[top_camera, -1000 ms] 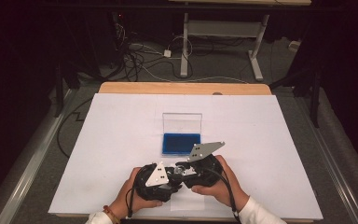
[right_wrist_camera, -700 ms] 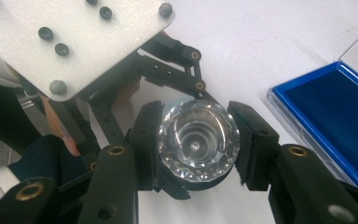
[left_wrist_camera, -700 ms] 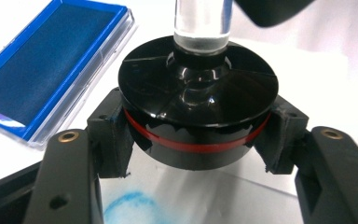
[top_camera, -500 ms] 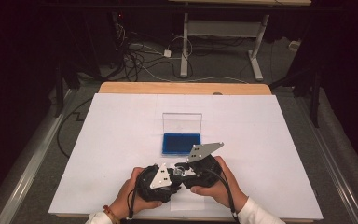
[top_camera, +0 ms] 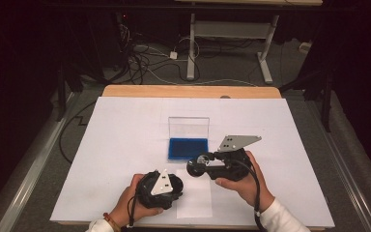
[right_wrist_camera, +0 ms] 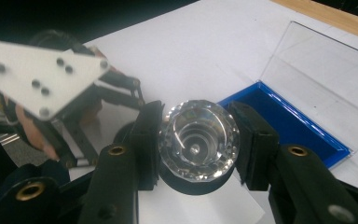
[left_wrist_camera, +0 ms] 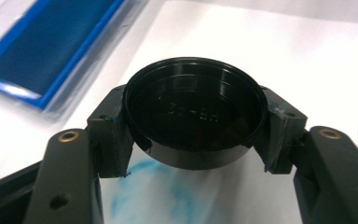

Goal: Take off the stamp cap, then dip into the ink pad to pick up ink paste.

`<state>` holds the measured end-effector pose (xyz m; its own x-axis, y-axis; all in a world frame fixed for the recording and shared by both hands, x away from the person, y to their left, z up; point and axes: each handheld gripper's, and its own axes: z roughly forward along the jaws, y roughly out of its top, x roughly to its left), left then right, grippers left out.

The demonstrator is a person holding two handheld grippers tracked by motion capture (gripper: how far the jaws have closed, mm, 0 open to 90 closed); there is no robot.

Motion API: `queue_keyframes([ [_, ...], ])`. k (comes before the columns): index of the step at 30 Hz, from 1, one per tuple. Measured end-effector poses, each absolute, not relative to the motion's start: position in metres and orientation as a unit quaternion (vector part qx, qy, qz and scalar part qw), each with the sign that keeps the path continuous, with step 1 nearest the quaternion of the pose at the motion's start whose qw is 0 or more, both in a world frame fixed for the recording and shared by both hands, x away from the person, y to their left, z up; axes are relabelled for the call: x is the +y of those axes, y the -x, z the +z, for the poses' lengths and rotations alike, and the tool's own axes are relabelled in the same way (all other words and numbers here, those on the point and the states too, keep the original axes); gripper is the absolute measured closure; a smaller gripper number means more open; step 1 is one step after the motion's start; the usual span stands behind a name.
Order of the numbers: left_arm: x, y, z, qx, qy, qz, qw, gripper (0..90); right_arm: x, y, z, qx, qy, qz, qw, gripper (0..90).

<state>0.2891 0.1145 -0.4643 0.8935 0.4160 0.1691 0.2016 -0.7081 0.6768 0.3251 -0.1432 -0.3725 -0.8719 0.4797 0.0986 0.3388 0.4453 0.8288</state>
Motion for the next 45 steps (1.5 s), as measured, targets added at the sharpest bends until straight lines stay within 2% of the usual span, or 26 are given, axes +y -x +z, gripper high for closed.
queue_keyframes([
  [6,0.126,-0.289,-0.463,0.178,-0.909,0.165,0.339,36.6,-0.149,-0.321,-0.369,0.849,-0.238,0.464,0.085,57.7],
  [28,0.206,-0.29,-0.455,0.253,-0.88,0.187,0.357,36.6,-0.164,-0.318,-0.362,0.856,-0.227,0.451,0.112,57.6],
  [45,0.236,-0.283,-0.463,0.276,-0.873,0.184,0.358,36.5,-0.162,-0.324,-0.369,0.867,-0.226,0.425,0.129,57.6],
])
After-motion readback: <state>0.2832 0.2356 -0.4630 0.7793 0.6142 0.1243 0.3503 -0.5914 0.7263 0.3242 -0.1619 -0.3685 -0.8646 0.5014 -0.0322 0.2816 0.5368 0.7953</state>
